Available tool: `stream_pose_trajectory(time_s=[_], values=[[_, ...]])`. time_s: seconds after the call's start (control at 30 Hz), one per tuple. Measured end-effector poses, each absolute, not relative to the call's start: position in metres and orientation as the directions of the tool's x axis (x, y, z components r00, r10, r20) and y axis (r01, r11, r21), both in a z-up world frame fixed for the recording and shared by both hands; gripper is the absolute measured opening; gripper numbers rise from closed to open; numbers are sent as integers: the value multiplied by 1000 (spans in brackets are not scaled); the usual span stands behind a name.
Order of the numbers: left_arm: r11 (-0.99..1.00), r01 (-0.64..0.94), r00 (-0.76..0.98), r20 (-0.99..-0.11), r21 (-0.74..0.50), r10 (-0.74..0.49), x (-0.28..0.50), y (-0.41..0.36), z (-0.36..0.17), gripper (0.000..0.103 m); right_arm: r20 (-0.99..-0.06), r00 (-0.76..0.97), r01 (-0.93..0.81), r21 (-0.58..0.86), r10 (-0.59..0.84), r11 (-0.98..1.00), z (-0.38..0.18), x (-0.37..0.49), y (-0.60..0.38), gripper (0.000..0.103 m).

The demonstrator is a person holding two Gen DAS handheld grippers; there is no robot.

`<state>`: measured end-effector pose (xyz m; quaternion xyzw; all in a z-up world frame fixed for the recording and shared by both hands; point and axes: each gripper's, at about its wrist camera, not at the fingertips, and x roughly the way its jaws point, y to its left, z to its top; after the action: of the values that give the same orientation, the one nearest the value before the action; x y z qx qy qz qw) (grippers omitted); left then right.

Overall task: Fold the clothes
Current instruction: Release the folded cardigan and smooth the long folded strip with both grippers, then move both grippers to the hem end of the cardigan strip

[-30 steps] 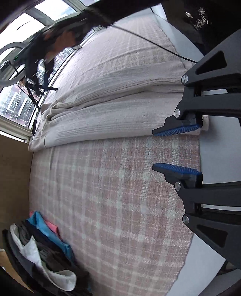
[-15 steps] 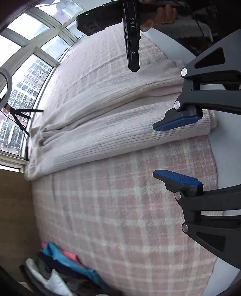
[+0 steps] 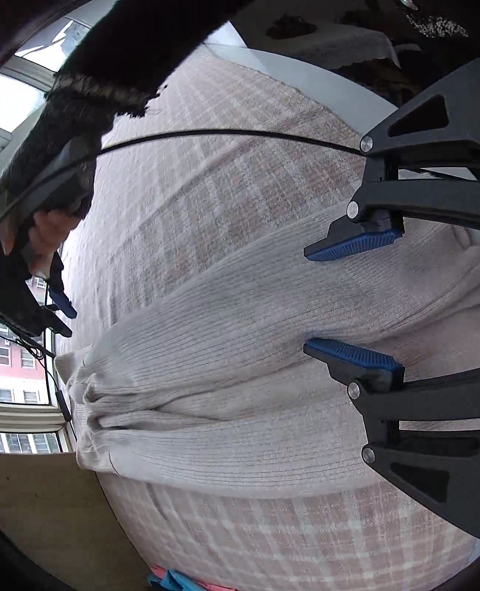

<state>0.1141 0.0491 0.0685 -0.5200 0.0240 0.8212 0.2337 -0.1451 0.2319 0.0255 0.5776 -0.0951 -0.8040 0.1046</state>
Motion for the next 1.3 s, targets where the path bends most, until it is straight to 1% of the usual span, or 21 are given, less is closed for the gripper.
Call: stream_pose_trajectory(time_s=[0.1,0.2,0.27,0.37,0.43,0.53,0.57,0.77,0.8,0.83,0.87,0.9,0.93,1.0,1.03,1.13,1.17,1.23,1.3], values=[[-898,-385,-354,-864,-214,358,112,48,68,44,-930,-261,98,241,-259,-966,4,-165,216,20],[-905,-368,-362,-863,-214,351,111,48,69,44,-929,-227,126,269,-292,-955,-2,-172,209,21],[-910,-356,-367,-864,-211,344,112,47,67,45,-939,-227,153,228,-259,-962,0,-175,204,22],[-915,-341,-364,-867,-215,340,113,45,64,47,-956,-223,191,151,-192,-970,-1,-178,195,27],[-916,-333,-363,-866,-224,344,113,43,63,48,-953,-207,188,182,-220,-965,1,-177,194,27],[-918,-334,-368,-868,-212,334,112,47,62,48,-929,-192,132,296,-317,-946,6,-179,205,27],[-919,-334,-371,-868,-208,331,112,47,61,48,-929,-185,134,301,-322,-944,6,-179,206,27],[-919,-341,-378,-866,-198,327,112,47,60,49,-955,-159,194,217,-249,-957,-4,-177,194,27],[-918,-346,-380,-866,-194,326,113,48,60,49,-957,-169,216,196,-234,-957,-3,-175,191,21],[-917,-352,-382,-866,-188,324,114,49,60,50,-960,-169,244,181,-226,-953,-3,-174,188,13],[-916,-359,-382,-867,-181,321,115,50,60,50,-964,-166,273,155,-206,-949,-2,-173,185,9],[-914,-365,-382,-867,-175,319,115,51,60,51,-972,-173,305,102,-160,-947,1,-173,182,7],[-914,-367,-383,-867,-175,320,116,50,60,52,-974,-195,331,45,-115,-943,6,-174,181,7],[-914,-366,-386,-865,-177,322,116,51,60,52,-970,-203,357,52,-132,-933,12,-175,183,8],[-914,-367,-387,-865,-174,320,116,51,60,52,-972,-204,355,33,-112,-934,10,-176,183,8],[-913,-367,-381,-867,-178,322,116,50,61,52,-965,-261,349,-106,12,-931,10,-170,180,8],[-913,-361,-377,-865,-192,331,116,49,61,51,-958,-287,320,-119,24,-940,16,-165,182,12],[-911,-341,-363,-861,-232,355,117,43,64,49,-946,-313,313,-20,-83,-950,30,-146,185,12],[-915,-306,-378,-848,-263,371,121,31,72,47,-936,-288,360,89,-202,-928,37,-120,181,12]])
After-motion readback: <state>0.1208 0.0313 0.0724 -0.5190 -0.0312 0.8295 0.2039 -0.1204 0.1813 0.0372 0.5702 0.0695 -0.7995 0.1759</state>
